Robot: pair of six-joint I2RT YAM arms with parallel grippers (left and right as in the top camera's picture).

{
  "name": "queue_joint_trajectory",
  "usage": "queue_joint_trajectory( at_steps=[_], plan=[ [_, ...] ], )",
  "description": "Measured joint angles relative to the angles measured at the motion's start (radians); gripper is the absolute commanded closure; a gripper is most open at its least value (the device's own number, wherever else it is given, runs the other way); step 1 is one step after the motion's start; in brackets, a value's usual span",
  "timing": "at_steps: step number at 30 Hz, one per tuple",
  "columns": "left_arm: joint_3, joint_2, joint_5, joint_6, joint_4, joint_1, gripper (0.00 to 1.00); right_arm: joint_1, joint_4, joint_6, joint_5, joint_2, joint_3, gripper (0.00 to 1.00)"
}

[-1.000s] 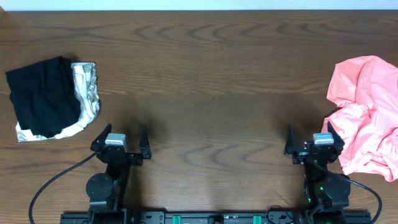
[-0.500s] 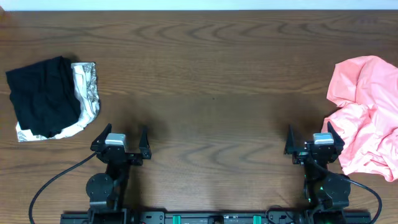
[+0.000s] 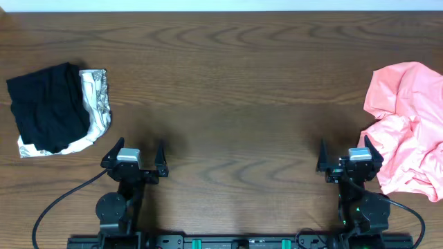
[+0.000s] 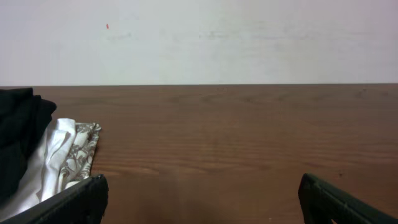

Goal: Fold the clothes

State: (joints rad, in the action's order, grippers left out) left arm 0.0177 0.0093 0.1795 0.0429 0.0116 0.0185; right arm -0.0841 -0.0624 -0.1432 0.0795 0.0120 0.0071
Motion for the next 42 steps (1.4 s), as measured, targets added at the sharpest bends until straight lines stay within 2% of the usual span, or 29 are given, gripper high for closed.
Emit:
queue_joint_trajectory(
  at_steps=[19,28,35,42],
  plan=[
    [0.000,0.000,0.000,-0.005,-0.002,0.000,0.02,0.000,0.000,0.004,-0.005,0.000,0.000,0.01],
    [0.023,0.001,0.004,-0.175,0.050,0.000,0.02,0.000,-0.028,0.115,-0.004,0.000,0.008,0.01],
    [0.121,0.094,0.031,-0.214,0.210,0.000,0.02,0.000,-0.246,0.155,0.068,0.041,0.148,0.01],
    [0.393,0.325,0.033,-0.227,0.370,0.000,0.02,0.000,-0.420,0.222,0.125,0.273,0.388,0.01]
  ],
)
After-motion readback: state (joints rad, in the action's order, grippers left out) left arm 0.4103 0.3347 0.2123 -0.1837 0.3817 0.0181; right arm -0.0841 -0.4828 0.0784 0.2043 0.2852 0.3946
